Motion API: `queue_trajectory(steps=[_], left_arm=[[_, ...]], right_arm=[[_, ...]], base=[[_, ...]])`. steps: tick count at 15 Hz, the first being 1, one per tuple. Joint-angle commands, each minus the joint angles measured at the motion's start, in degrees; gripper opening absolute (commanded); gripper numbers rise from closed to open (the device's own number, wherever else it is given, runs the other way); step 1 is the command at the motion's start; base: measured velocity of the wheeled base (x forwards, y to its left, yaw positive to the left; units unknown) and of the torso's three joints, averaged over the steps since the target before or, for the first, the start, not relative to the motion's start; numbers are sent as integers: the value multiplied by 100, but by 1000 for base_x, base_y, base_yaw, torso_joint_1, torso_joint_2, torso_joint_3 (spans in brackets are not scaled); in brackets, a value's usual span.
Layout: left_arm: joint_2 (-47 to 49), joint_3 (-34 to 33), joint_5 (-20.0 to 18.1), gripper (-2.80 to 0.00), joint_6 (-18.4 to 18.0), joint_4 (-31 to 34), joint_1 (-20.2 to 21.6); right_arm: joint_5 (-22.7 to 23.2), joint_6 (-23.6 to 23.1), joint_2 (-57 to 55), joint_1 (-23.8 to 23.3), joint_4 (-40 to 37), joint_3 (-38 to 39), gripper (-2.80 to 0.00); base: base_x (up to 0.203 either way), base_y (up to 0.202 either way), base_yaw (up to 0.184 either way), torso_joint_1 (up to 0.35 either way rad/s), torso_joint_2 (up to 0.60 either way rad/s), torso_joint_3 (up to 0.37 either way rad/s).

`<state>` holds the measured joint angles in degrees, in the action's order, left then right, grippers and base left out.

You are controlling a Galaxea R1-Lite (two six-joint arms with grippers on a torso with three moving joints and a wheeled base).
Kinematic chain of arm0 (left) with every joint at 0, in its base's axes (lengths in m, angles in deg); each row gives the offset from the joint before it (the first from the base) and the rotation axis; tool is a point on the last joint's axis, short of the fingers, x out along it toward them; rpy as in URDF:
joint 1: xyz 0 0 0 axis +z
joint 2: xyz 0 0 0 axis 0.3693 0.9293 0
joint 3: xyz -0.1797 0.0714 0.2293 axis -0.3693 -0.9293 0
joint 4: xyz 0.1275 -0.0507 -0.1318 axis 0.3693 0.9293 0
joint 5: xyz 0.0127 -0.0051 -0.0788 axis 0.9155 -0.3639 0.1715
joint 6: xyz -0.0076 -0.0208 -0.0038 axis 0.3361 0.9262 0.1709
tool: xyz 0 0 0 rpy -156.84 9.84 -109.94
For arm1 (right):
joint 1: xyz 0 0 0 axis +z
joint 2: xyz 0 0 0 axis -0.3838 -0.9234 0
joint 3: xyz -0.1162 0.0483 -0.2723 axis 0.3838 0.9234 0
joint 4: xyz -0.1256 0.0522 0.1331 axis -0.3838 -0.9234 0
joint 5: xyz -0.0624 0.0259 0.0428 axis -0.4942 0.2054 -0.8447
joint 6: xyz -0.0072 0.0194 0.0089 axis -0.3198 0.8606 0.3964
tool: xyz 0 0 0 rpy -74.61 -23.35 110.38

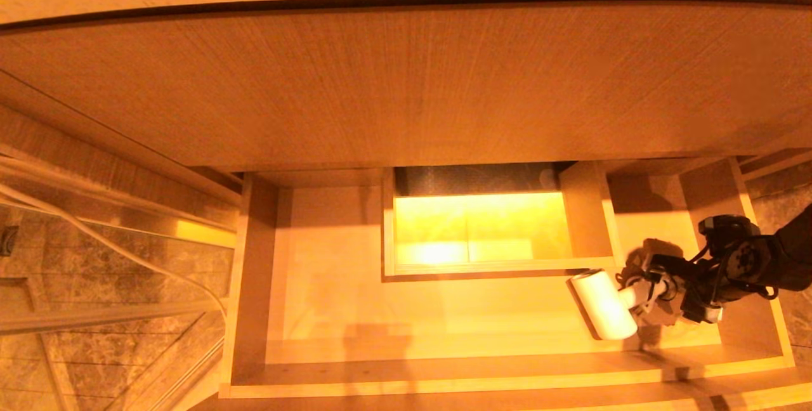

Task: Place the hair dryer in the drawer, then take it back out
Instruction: Take the hairdryer out

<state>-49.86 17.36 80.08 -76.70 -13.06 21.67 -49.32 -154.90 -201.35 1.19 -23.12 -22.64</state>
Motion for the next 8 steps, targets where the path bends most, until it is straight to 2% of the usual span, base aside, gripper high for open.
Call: queue_trajectory(steps=[1,8], left_arm=[[0,0,2,-280,2,-2,0],[0,0,2,-280,2,-2,0]], right_arm=[[-10,-37,0,2,7,10,-280],[17,-98,111,46,30,-88,-280]], base=[[0,0,0,0,0,0],[0,0,0,0,0,0]])
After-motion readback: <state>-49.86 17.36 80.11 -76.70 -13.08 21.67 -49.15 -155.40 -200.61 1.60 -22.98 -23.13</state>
